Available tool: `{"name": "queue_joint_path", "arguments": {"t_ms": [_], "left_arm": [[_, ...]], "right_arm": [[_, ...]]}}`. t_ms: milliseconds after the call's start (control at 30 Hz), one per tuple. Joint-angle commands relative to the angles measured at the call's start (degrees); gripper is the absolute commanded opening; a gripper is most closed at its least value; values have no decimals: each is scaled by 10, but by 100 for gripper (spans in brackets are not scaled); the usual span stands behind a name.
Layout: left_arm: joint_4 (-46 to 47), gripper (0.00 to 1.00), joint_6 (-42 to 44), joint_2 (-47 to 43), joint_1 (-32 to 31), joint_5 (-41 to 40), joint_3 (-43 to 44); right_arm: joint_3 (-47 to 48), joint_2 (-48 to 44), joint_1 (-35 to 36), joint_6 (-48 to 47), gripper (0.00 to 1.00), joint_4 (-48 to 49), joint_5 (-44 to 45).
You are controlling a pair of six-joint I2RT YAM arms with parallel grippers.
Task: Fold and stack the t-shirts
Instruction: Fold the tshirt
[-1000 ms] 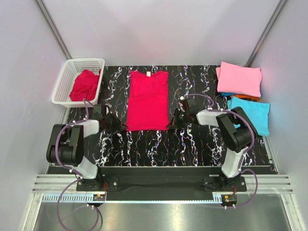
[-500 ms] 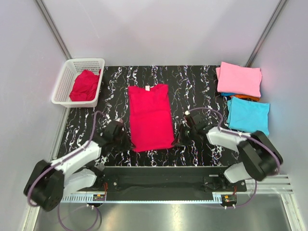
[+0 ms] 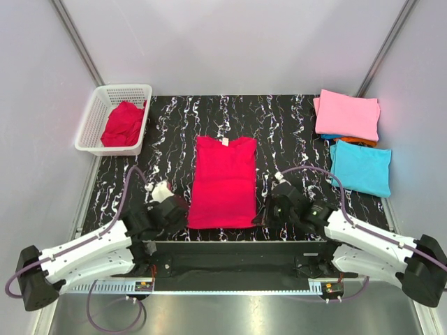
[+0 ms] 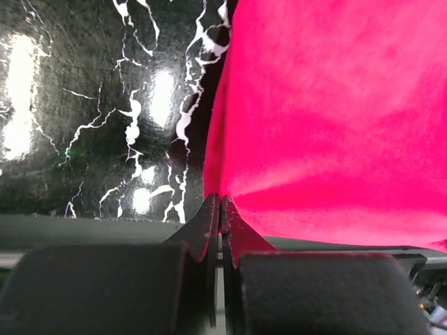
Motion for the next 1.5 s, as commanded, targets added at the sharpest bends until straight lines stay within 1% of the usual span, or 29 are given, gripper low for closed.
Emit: {"name": "queue_joint_path", "arguments": {"t_ms": [0,167,400,500,567,633,700,733,800,833,967,1033,1067,1200,1267,1300,1467], "left_arm": [[-57,0,-34,34,-23,-103,71],[-95,0,-16,80,-26,-168,160],[-147,0,19,178,-23,-254,278],[-148,0,46,223,1,-271,325],[-145,0,63,258,35,-273,357],[-124,0,104,278,69,-274,383],[-87,0,153,303,93,-268,397],[-70,0,171,311,121,-250,408],[-30,0,213,339,148,-235,417],[-18,0,227,350,171,-218,430],[20,0,277,429,221,-178,476],[40,0,302,458,244,-153,508],[44,0,309,488,251,-148,520],[75,0,354,559,281,-103,576],[76,0,369,605,297,-80,618],[77,0,373,620,307,-63,643],[87,0,397,710,329,-18,706]], "right_arm": [[24,-31,5,-1,0,-66,67],[88,-34,5,-38,0,-111,113],[181,33,5,-97,0,-137,179],[233,79,1,-141,0,-139,211],[271,119,-10,-167,0,-139,219],[305,144,-34,-193,0,-138,220],[320,177,-57,-213,0,-118,196],[334,187,-86,-229,0,-108,185],[350,223,-112,-243,0,-88,161],[367,236,-121,-261,0,-82,154],[415,317,-168,-291,0,-60,132],[445,347,-180,-299,0,-56,117],[458,373,-186,-301,0,-53,112],[505,429,-202,-309,0,-50,112],[529,460,-211,-309,0,-47,109],[543,468,-217,-310,0,-45,107],[587,533,-237,-311,0,-43,111]]}}
